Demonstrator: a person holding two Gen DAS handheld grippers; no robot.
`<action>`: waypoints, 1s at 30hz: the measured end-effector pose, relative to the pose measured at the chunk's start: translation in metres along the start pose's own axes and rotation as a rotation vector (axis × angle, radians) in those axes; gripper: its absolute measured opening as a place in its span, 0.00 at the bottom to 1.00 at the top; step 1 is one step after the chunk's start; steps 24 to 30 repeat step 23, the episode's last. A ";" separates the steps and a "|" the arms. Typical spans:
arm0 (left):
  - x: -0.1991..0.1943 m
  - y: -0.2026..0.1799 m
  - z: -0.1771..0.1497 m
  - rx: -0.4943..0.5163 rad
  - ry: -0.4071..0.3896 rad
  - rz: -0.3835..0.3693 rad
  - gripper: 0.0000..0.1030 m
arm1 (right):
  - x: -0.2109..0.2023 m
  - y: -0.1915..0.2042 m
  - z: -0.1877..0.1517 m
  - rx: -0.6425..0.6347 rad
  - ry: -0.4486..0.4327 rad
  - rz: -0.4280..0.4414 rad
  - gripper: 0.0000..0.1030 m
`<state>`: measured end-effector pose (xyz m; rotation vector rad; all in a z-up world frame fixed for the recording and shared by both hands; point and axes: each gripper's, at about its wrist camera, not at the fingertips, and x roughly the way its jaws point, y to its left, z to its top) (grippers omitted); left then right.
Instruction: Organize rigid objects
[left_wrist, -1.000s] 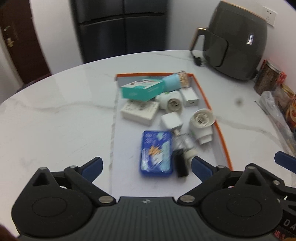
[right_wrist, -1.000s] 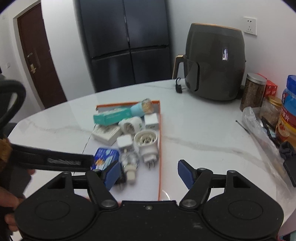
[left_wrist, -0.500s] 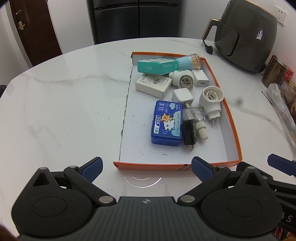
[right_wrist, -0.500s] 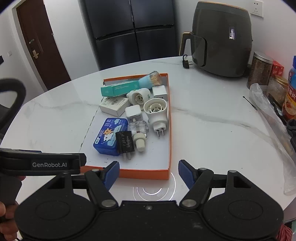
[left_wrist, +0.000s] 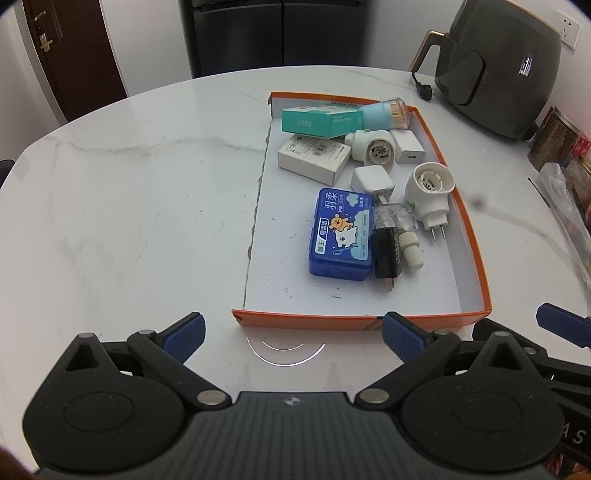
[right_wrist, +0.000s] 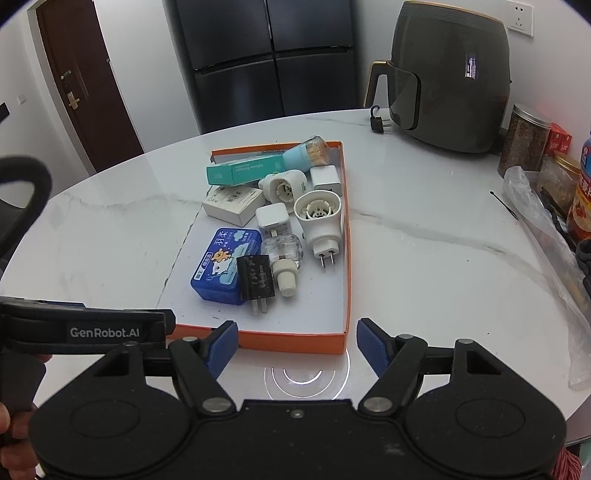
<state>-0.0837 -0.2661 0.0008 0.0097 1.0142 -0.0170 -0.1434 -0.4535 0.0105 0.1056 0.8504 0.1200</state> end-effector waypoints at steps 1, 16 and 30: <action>0.000 0.000 0.000 0.000 -0.001 0.000 1.00 | 0.000 0.001 0.000 -0.001 0.000 0.000 0.82; -0.004 -0.001 -0.002 0.013 -0.008 0.001 1.00 | -0.002 0.001 -0.002 0.002 -0.001 -0.001 0.82; -0.005 -0.001 -0.004 0.018 -0.015 0.003 1.00 | -0.003 0.001 -0.003 0.000 -0.002 -0.004 0.82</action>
